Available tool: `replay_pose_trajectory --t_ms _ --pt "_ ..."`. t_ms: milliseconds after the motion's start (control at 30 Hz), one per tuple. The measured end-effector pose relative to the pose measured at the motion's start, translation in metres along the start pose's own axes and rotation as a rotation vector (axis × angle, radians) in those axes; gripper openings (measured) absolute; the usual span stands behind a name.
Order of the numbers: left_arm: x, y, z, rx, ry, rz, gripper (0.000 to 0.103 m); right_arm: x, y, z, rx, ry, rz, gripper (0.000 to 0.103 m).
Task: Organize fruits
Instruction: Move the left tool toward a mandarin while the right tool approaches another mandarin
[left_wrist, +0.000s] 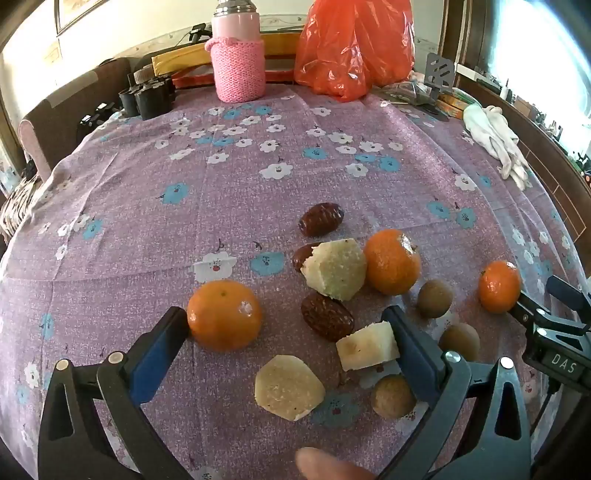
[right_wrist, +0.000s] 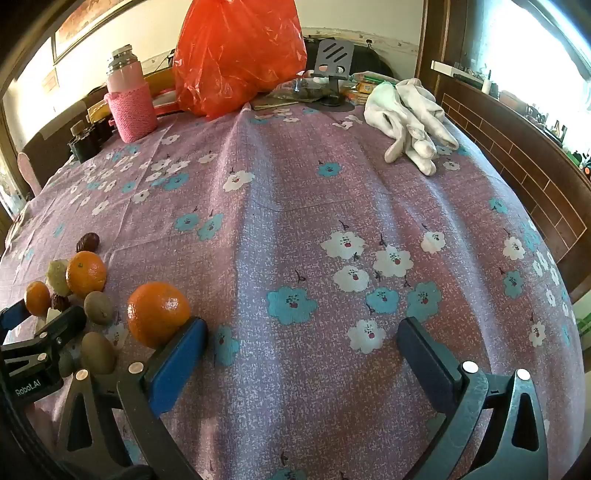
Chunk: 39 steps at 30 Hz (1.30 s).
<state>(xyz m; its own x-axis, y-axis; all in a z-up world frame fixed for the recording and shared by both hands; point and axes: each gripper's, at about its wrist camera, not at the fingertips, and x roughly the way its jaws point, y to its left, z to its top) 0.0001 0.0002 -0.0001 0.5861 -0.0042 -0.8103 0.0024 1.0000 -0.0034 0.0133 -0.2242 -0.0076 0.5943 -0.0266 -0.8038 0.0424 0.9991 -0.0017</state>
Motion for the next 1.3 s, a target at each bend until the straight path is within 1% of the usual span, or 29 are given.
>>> replay_pose_trajectory --t_ms 567,1033,1133,1167,1233,1267,1300 --pt "-0.001 0.004 0.001 0.000 -0.001 0.000 0.103 0.000 0.000 0.000 0.000 0.001 0.001 0.103" --pt "-0.001 0.000 -0.001 0.002 -0.001 0.005 0.103 0.000 0.000 0.000 0.003 0.002 -0.001 0.103" --pt "-0.004 -0.001 -0.003 0.026 0.023 -0.008 0.103 -0.002 0.001 0.000 -0.008 0.027 0.004 0.103" --pt "-0.006 0.000 -0.005 0.024 0.021 0.006 0.103 -0.001 0.003 0.002 -0.026 0.053 0.015 0.103" --pt "-0.016 0.004 -0.011 0.013 -0.016 0.057 0.103 -0.001 0.001 0.002 -0.021 0.082 0.020 0.103" --pt "-0.023 0.005 -0.012 0.016 -0.034 0.058 0.103 -0.003 -0.001 0.000 -0.002 0.089 0.014 0.103" --pt "-0.027 0.004 -0.011 0.019 -0.048 0.058 0.103 -0.007 -0.003 -0.002 0.012 0.080 0.026 0.103"
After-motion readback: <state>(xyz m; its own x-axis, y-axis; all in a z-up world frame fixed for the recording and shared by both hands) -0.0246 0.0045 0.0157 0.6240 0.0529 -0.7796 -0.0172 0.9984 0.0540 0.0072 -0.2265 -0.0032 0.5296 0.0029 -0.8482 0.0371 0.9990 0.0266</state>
